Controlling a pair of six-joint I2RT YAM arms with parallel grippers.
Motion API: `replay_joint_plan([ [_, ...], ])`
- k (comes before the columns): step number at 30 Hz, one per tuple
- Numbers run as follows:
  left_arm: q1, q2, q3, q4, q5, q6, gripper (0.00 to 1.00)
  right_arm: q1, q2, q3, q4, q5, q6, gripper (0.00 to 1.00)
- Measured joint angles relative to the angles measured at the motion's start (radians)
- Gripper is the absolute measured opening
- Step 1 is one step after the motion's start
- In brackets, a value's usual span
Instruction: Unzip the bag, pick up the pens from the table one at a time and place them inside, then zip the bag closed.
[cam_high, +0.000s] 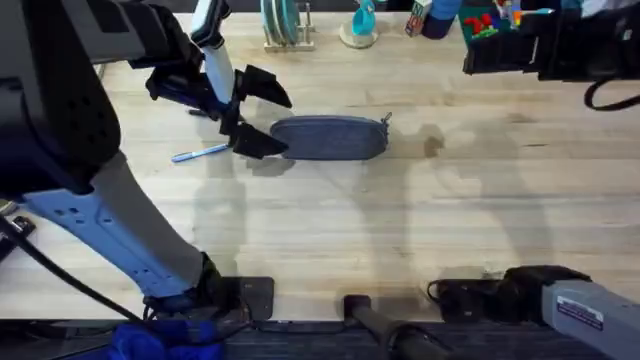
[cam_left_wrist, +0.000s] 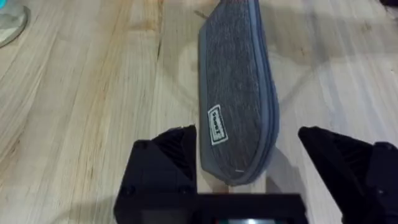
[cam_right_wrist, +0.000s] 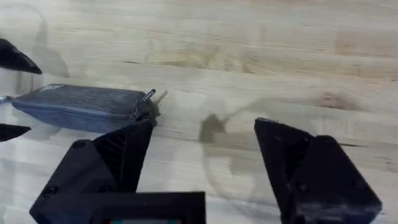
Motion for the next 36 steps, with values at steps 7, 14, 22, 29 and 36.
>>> replay_joint_plan([
  [7,0.000,0.000,0.000,0.000,0.000,0.002,0.994,0.000,0.000,0.000,0.000,0.000,0.000,0.996],
  [14,0.000,0.000,0.000,-0.001,-0.004,0.003,0.494,0.000,0.000,0.000,0.000,0.000,0.000,0.996],
  [22,-0.002,0.000,0.000,0.000,-0.012,0.007,0.045,0.000,0.000,0.000,-0.001,0.000,0.000,0.996],
  [29,-0.002,0.000,0.000,0.000,-0.013,0.007,0.044,0.000,0.000,0.000,-0.002,0.000,0.000,0.996],
  [36,-0.002,0.000,0.000,0.000,-0.013,0.007,0.043,0.000,0.000,0.000,-0.001,0.000,0.000,0.996],
])
